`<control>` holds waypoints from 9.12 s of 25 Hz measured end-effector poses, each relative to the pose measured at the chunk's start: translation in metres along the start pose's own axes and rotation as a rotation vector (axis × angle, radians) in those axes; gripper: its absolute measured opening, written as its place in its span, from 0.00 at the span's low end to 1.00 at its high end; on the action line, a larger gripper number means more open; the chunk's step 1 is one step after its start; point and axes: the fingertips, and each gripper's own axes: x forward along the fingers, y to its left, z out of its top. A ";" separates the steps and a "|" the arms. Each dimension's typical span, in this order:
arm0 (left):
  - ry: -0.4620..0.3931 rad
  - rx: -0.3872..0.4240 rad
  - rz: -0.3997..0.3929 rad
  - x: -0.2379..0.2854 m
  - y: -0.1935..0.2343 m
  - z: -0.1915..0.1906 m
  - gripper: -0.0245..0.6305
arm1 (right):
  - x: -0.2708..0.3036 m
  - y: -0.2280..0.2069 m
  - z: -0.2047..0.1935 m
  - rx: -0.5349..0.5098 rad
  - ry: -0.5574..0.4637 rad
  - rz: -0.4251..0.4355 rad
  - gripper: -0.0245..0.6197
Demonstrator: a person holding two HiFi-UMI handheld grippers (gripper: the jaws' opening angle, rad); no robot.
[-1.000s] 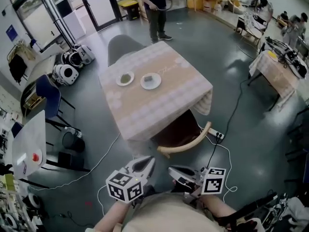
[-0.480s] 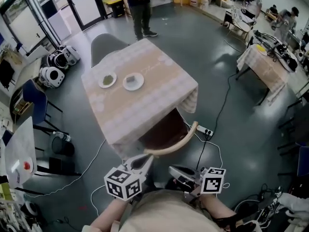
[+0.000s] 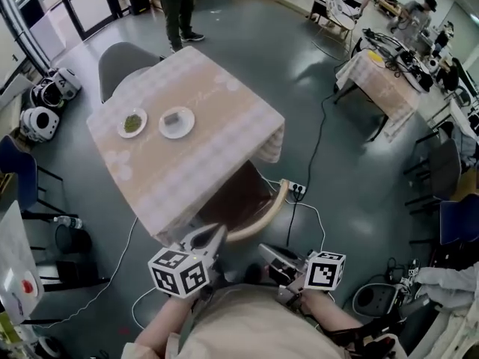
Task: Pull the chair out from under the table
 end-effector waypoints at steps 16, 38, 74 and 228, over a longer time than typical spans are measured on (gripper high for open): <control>0.095 0.147 -0.084 -0.010 0.108 0.064 0.05 | 0.116 0.022 0.028 0.009 -0.071 -0.183 0.05; 0.103 0.109 -0.099 0.019 0.140 0.086 0.05 | 0.102 -0.032 0.047 0.027 -0.032 -0.318 0.05; 0.280 0.227 -0.084 0.046 0.107 0.041 0.05 | 0.026 -0.248 -0.012 0.355 -0.036 -0.812 0.51; 0.495 0.217 -0.054 0.038 0.108 -0.049 0.05 | 0.006 -0.369 -0.063 0.464 0.209 -1.056 0.25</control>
